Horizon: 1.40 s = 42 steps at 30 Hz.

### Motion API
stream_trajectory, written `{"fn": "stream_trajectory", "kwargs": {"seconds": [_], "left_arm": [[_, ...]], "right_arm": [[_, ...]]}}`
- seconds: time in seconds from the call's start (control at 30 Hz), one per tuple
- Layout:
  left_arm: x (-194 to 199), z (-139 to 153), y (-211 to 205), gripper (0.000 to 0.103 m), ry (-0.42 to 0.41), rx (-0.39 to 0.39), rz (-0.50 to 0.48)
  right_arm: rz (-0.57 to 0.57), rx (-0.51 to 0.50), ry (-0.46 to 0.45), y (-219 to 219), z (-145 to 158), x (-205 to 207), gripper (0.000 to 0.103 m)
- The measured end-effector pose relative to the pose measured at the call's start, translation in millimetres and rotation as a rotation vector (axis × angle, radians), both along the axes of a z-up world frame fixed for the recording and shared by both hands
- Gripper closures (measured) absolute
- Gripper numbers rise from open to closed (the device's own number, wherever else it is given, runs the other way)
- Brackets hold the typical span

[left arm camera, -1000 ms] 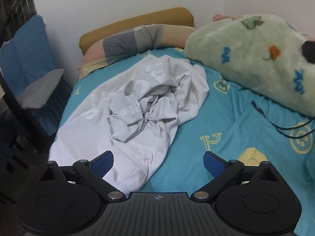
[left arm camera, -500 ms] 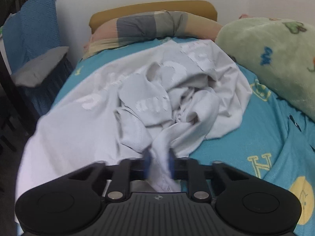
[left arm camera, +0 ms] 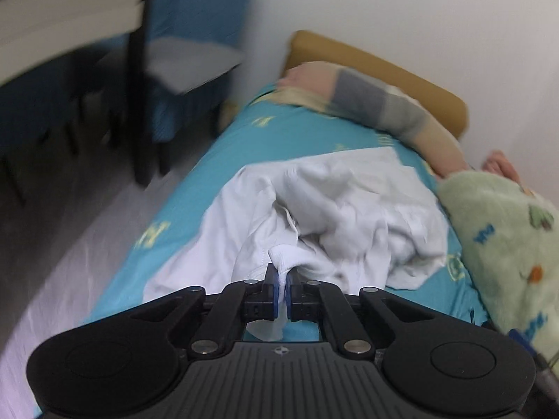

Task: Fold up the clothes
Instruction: 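Grasp the white T-shirt with the left gripper and lift it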

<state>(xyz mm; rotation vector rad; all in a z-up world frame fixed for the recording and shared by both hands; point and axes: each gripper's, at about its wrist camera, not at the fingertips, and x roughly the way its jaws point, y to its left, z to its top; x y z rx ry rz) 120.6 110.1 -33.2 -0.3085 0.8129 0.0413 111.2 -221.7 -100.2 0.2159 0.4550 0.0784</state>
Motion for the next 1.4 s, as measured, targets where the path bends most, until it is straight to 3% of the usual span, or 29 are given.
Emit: {"fn": "stream_trajectory", "kwargs": {"seconds": [0.13, 0.23, 0.33, 0.43, 0.5, 0.57, 0.7, 0.83, 1.03, 1.23, 1.33, 1.37, 1.4], "left_arm": [[5, -3, 22, 0.098, -0.037, -0.068, 0.111], [7, -4, 36, 0.099, -0.103, -0.087, 0.196], [12, -9, 47, 0.099, -0.137, -0.125, 0.231], [16, -16, 57, 0.099, -0.142, -0.169, 0.245], [16, -17, 63, 0.099, -0.152, -0.199, 0.242], [12, -16, 71, 0.099, -0.174, -0.232, 0.235], [0, -5, 79, 0.099, -0.238, -0.282, 0.193], [-19, 13, 75, 0.099, -0.290, -0.285, 0.118], [-31, 20, 69, 0.099, -0.200, -0.166, -0.018], [-22, 9, 62, 0.096, -0.099, -0.088, -0.037], [-18, 8, 58, 0.088, -0.087, -0.051, -0.013], [-17, 9, 55, 0.087, -0.088, -0.033, -0.008], [-15, 9, 51, 0.084, -0.088, -0.013, -0.007]], "right_arm": [[0.121, -0.053, 0.074, 42, -2, 34, 0.001], [0.234, -0.024, 0.136, 81, -10, 58, 0.008], [0.362, 0.045, 0.150, 122, -21, 64, 0.008], [0.406, 0.008, 0.171, 160, -34, 72, 0.013], [0.392, -0.020, 0.174, 169, -30, 76, 0.065], [0.337, -0.018, 0.163, 165, -17, 75, 0.090], [0.212, -0.029, 0.026, 129, 39, 43, 0.097], [0.118, -0.074, -0.099, 87, 98, 1, 0.100], [0.027, -0.113, -0.116, 27, 118, -33, 0.100], [-0.010, 0.010, 0.033, 6, 41, -55, 0.097], [0.044, -0.016, 0.064, 14, 21, -41, 0.094], [0.064, -0.009, 0.068, 15, 17, -35, 0.087], [0.072, 0.022, 0.059, 14, 15, -33, 0.066]]}}
